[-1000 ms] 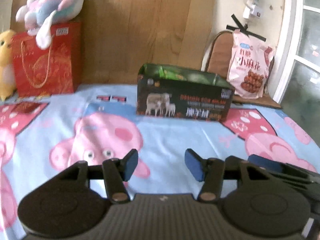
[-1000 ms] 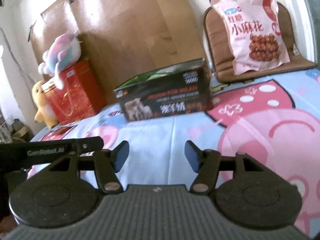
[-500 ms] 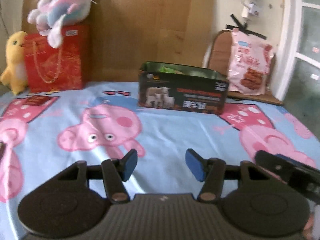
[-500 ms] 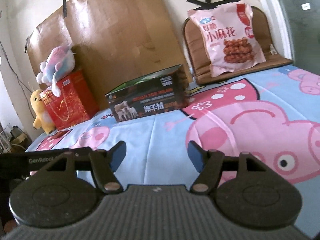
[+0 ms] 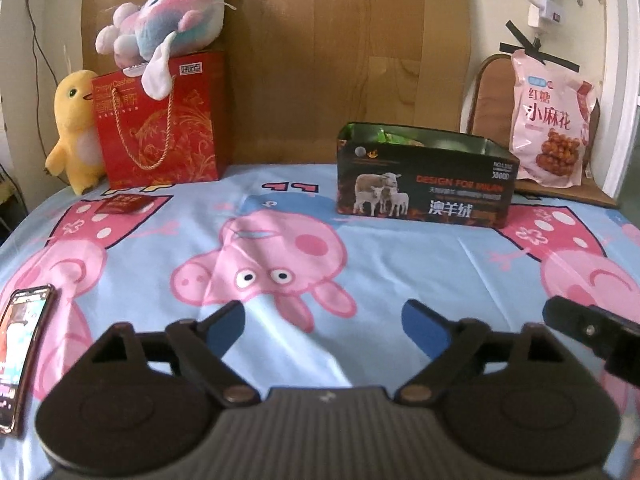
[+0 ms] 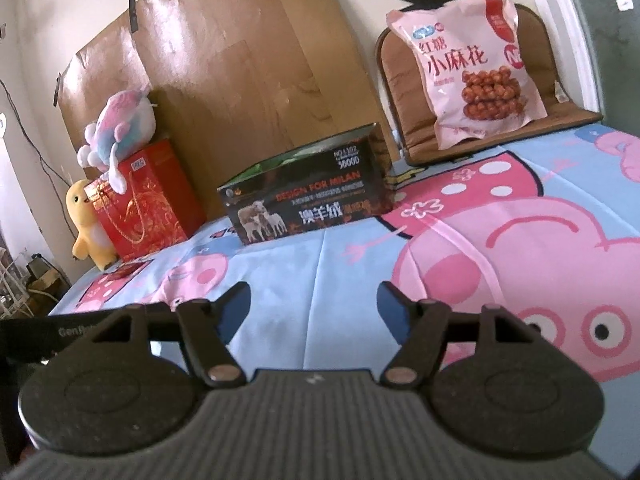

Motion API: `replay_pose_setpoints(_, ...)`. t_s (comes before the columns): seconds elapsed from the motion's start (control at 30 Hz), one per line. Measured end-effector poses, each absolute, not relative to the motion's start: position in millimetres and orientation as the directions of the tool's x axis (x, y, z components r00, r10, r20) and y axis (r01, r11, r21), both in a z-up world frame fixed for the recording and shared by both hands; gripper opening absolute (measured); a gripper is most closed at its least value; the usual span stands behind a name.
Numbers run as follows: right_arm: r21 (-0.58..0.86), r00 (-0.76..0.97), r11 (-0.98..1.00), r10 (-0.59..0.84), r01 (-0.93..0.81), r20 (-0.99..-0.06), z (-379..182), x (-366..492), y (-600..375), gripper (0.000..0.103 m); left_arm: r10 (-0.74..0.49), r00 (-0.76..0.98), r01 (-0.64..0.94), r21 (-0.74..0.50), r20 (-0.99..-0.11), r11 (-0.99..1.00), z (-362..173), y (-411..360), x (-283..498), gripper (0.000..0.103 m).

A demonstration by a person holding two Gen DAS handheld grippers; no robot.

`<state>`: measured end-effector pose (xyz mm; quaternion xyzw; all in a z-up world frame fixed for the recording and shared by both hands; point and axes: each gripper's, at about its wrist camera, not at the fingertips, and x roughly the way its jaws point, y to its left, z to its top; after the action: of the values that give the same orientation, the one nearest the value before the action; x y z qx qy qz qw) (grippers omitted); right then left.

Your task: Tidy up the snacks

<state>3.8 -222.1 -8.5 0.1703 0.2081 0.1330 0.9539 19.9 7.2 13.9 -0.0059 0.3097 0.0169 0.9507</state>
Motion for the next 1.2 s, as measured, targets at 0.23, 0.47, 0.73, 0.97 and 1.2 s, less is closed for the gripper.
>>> replay_pose_setpoints(0.23,0.390,0.884,0.906,0.312,-0.165,-0.349,-9,2,-226,0.073,0.054,0.803,-0.044,0.030,-0.593,0.999,13,3,22,0.100)
replay_pose_setpoints(0.47,0.395,0.880,0.903,0.319,-0.169,-0.353,-11,2,-226,0.074,0.069,0.801,-0.056,0.040,-0.594,0.998,12,5,21,0.103)
replay_pose_setpoints(0.73,0.408,0.876,0.899,0.318,-0.158,-0.362,-14,5,-227,0.076,0.080,0.784,-0.063,0.049,-0.615,0.997,7,7,26,0.103)
replay_pose_setpoints(0.97,0.402,0.875,0.901,0.321,-0.164,-0.363,-14,5,-226,0.077,0.121,0.772,-0.100,0.069,-0.624,0.993,1,11,32,0.103)
replay_pose_setpoints(1.2,0.408,0.872,0.898,0.326,-0.165,-0.364,-15,7,-226,0.078,0.152,0.759,-0.130,0.081,-0.633,0.988,-2,15,36,0.103)
